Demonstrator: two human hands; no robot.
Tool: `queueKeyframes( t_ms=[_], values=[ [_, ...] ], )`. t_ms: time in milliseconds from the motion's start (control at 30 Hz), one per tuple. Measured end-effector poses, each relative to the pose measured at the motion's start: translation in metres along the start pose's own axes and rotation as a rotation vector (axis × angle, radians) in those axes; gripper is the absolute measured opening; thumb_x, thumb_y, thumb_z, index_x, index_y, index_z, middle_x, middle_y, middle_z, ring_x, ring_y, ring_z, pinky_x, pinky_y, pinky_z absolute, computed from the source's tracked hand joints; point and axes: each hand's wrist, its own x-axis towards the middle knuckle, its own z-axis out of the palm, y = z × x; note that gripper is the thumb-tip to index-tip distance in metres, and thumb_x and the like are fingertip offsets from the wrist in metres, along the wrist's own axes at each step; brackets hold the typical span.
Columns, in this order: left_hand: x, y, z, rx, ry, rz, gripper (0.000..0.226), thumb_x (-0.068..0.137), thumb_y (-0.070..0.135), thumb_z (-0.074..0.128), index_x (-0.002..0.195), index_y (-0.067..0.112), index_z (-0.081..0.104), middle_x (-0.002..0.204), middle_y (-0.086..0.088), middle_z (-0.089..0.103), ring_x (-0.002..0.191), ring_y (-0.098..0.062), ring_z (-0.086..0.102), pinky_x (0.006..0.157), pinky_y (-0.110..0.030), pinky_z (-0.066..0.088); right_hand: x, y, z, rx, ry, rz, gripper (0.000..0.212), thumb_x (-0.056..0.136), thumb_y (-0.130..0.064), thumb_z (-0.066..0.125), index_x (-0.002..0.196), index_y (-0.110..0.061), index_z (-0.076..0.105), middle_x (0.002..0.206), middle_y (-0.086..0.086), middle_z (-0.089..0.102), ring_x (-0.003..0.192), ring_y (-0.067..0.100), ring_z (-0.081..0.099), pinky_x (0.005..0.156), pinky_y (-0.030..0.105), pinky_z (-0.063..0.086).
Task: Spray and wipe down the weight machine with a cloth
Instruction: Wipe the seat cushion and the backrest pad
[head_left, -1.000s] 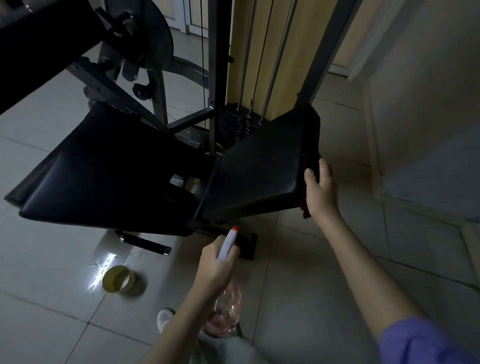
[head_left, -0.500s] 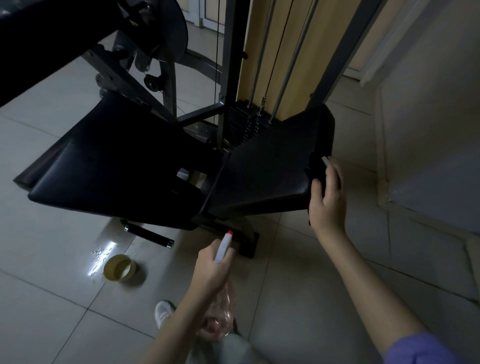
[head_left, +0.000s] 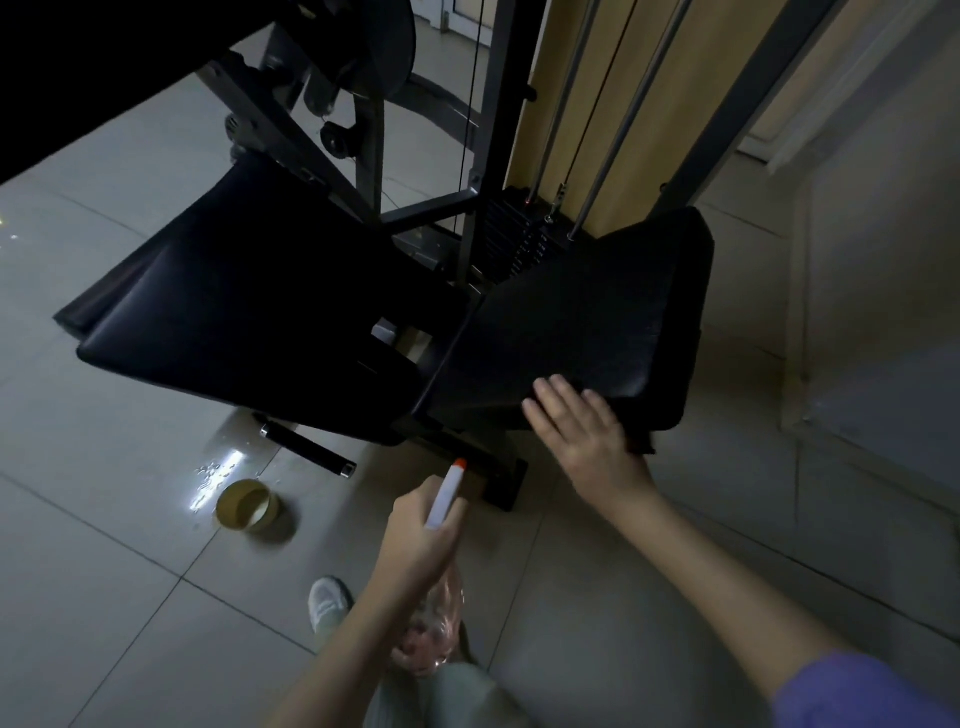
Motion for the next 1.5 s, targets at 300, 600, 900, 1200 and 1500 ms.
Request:
queueKeyframes(
  t_ms=[300,600,900,1200,1500],
  values=[
    [0.006,-0.019,-0.005,0.041,-0.003,0.020,0.019,0.092,0.017,0.057,0.075,0.010,0.051,0.065,-0.002,0.043,0.057,-0.014,0.043,0.055,-0.022,0.037,0.007,-0.005,-0.006,0.027,-0.093,-0.029,0.055,0.082,0.000,0.033,0.129,-0.016,0.057,0.136,0.010,0.054,0.127,0.029,0.048,0.112,0.045,0.017],
    [0.029,-0.048,-0.001,-0.033,0.068,-0.025,0.025,0.088,0.027,0.054,0.075,0.006,0.049,0.065,-0.006,0.044,0.058,-0.013,0.043,0.058,-0.025,0.037,0.009,-0.024,0.028,-0.169,-0.020,-0.149,0.051,0.093,-0.005,0.026,0.142,-0.016,0.033,0.149,0.007,0.031,0.136,0.027,0.028,0.113,0.051,0.007],
    [0.055,-0.087,-0.012,0.052,0.139,-0.027,0.029,0.083,0.032,0.050,0.074,0.004,0.048,0.069,-0.017,0.050,0.059,-0.026,0.045,0.056,-0.041,0.037,0.045,-0.101,0.069,-0.121,-0.153,-0.191,0.060,0.080,-0.012,0.047,0.139,-0.018,0.043,0.145,0.005,0.044,0.135,0.026,0.031,0.113,0.049,0.004],
    [0.091,-0.141,-0.009,-0.012,0.141,-0.080,0.034,0.082,0.031,0.051,0.074,-0.001,0.045,0.063,-0.009,0.041,0.055,-0.015,0.036,0.053,-0.033,0.030,0.044,-0.126,0.095,-0.012,-0.059,-0.111,0.051,0.088,-0.003,0.034,0.137,-0.015,0.039,0.143,0.006,0.046,0.134,0.026,0.031,0.113,0.045,0.008],
    [0.102,-0.164,0.002,-0.104,0.163,-0.099,0.032,0.082,0.025,0.053,0.069,-0.003,0.046,0.058,-0.006,0.041,0.052,-0.014,0.035,0.050,-0.030,0.030,0.045,-0.132,0.104,0.027,-0.003,-0.080,0.046,0.095,-0.002,0.031,0.138,-0.015,0.041,0.144,0.007,0.046,0.134,0.026,0.031,0.110,0.043,0.013]
  ],
)
